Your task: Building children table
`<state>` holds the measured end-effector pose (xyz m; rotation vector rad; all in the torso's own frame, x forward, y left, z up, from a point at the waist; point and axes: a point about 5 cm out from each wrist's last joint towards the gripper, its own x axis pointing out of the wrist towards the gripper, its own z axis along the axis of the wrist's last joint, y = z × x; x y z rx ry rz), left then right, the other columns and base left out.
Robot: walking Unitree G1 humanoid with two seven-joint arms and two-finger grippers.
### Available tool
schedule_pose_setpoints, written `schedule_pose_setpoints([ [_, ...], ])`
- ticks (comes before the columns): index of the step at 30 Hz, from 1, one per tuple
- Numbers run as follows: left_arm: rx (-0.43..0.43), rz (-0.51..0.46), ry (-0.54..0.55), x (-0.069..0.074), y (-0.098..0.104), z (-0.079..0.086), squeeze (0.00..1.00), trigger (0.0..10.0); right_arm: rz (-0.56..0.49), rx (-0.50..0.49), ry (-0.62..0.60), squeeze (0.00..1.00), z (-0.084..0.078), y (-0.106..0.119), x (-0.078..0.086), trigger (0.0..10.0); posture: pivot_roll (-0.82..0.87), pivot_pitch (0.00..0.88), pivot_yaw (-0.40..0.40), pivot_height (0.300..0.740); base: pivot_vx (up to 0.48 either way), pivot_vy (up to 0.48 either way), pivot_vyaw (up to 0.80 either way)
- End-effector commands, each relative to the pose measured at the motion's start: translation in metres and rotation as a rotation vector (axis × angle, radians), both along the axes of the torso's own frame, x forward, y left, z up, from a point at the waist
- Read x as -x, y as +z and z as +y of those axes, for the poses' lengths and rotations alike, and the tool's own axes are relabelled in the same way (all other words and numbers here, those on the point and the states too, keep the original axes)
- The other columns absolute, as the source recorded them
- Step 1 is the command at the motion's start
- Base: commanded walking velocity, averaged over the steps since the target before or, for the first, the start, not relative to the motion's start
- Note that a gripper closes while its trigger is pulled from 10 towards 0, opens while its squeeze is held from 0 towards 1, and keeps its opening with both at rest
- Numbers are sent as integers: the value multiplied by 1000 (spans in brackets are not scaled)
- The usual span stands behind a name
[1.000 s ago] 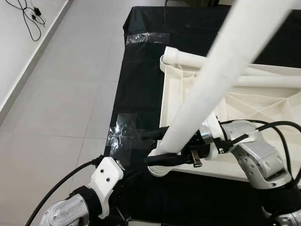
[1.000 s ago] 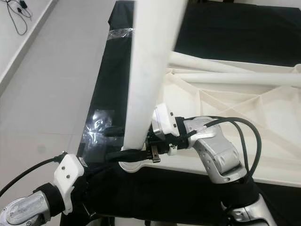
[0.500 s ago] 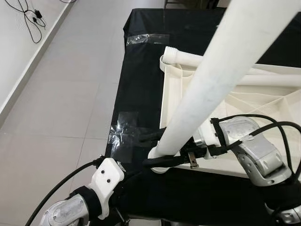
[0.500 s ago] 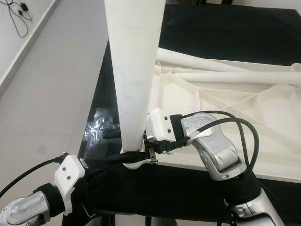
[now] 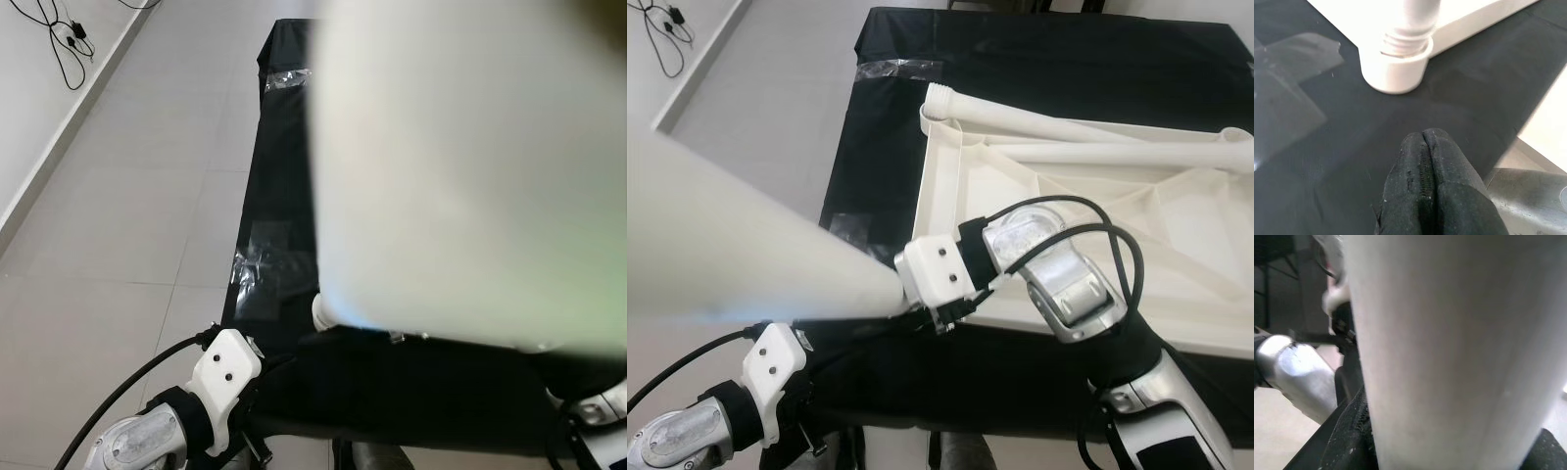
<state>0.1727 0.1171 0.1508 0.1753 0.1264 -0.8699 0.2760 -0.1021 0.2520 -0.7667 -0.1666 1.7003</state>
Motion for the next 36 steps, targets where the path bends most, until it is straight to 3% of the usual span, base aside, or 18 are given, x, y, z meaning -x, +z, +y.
schedule_pose_setpoints([
  [1, -20, 22, -12, 4, -4, 0, 0, 10000, 121, 114, -167, 0, -24, -30, -15, 10000, 63, 314, -21, 740, 0, 0, 0],
  [10, -17, 23, -11, 5, -5, -1, 0, 10000, 250, -70, -223, 0, -25, -15, -25, 10000, 60, 313, -23, 740, 0, 0, 0],
  [11, -16, 25, -12, 5, -5, -1, 0, 10000, 267, -155, -306, 0, -24, -14, -37, 10000, 61, 311, -26, 740, 0, 0, 0],
  [16, -16, 26, -11, 5, -5, -2, 0, 10000, 287, -209, -373, 0, -24, -18, -44, 10000, 64, 310, -25, 740, 0, 0, 0],
  [24, -16, 30, -13, 6, -7, -2, 0, 10000, 376, -458, -577, 0, -27, -19, -61, 10000, 63, 305, -25, 740, 0, 0, 0],
  [25, -16, 30, -13, 6, -7, -2, 0, 10000, 376, -458, -577, 0, -27, -19, -61, 10000, 63, 305, -25, 740, 0, 0, 0],
  [27, -16, 31, -13, 7, -7, -2, 0, 10000, 408, -550, -572, 0, -27, -16, -60, 10000, 63, 304, -25, 740, 0, 0, 0],
  [29, -16, 31, -13, 7, -7, -2, 0, 10000, 408, -550, -572, 0, -27, -16, -60, 10000, 63, 304, -25, 740, 0, 0, 0],
  [32, -16, 33, -13, 7, -7, -2, 0, 10000, 423, -663, -519, 0, -27, -13, -50, 10000, 64, 303, -23, 740, 0, 0, 0],
  [36, -16, 34, -13, 6, -7, -1, 0, 10000, 381, -653, -466, 0, -24, -23, -36, 10000, 65, 306, -18, 740, 0, 0, 0],
])
